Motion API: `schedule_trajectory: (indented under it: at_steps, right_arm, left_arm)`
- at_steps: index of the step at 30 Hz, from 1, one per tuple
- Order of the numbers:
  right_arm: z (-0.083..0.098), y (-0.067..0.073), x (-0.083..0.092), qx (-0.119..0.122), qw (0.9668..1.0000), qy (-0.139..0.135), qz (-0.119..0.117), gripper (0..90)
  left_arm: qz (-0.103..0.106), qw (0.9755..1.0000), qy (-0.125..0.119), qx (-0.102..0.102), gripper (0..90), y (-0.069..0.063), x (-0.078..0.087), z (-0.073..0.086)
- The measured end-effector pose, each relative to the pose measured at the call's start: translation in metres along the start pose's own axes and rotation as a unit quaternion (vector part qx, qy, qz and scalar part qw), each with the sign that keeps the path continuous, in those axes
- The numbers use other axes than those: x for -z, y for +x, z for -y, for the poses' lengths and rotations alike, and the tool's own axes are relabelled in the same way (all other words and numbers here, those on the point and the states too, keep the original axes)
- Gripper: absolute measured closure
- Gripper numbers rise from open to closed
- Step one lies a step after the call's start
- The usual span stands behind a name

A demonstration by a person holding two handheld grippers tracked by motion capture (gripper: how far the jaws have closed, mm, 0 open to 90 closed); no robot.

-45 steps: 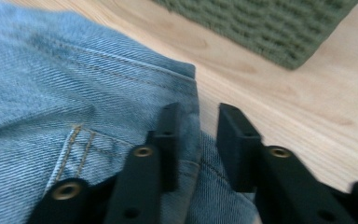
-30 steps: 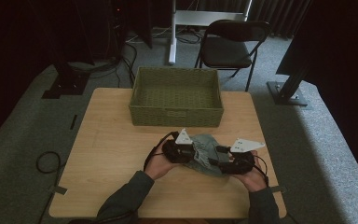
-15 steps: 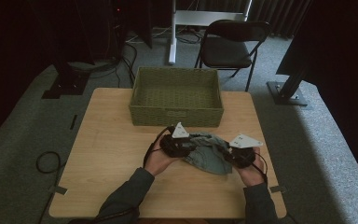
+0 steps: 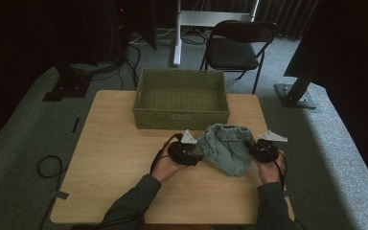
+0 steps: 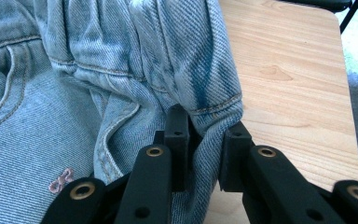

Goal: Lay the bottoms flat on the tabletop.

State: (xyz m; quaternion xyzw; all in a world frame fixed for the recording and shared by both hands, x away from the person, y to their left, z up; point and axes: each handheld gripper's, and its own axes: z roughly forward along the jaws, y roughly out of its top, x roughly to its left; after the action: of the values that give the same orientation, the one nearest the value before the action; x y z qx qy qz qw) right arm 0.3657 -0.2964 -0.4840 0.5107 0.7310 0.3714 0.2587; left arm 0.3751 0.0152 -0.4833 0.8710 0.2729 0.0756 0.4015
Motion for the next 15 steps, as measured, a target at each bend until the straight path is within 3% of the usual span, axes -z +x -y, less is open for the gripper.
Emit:
schedule_trajectory:
  at_steps: [6, 7, 8, 10, 12, 15]
  right_arm:
    - [0.002, 0.001, 0.002, 0.005, 1.0000, -0.005, -0.005, 75.3]
    - [0.002, 0.001, 0.002, 0.005, 1.0000, -0.005, -0.005, 75.3]
    - [0.002, 0.001, 0.002, 0.004, 1.0000, -0.005, -0.006, 74.7]
    - [0.004, 0.001, 0.002, 0.002, 0.9999, 0.000, -0.011, 70.3]
    - [0.006, 0.001, 0.002, 0.006, 0.9998, 0.002, -0.017, 65.1]
    - [0.011, 0.001, 0.004, 0.001, 0.9997, 0.005, -0.025, 55.5]
  left_arm:
    - [0.060, 0.9970, 0.021, 0.044, 35.6, -0.008, -0.027, -0.003]
    - [0.060, 0.9970, 0.021, 0.044, 34.7, -0.008, -0.027, -0.003]
    - [0.088, 0.9933, 0.014, 0.074, 34.7, -0.007, -0.035, -0.003]
    - [0.095, 0.9912, 0.009, 0.092, 33.0, -0.007, -0.039, -0.004]
    - [0.085, 0.9919, 0.005, 0.094, 39.2, -0.006, -0.039, -0.006]
    - [0.077, 0.9925, 0.000, 0.094, 59.8, -0.004, -0.035, -0.009]
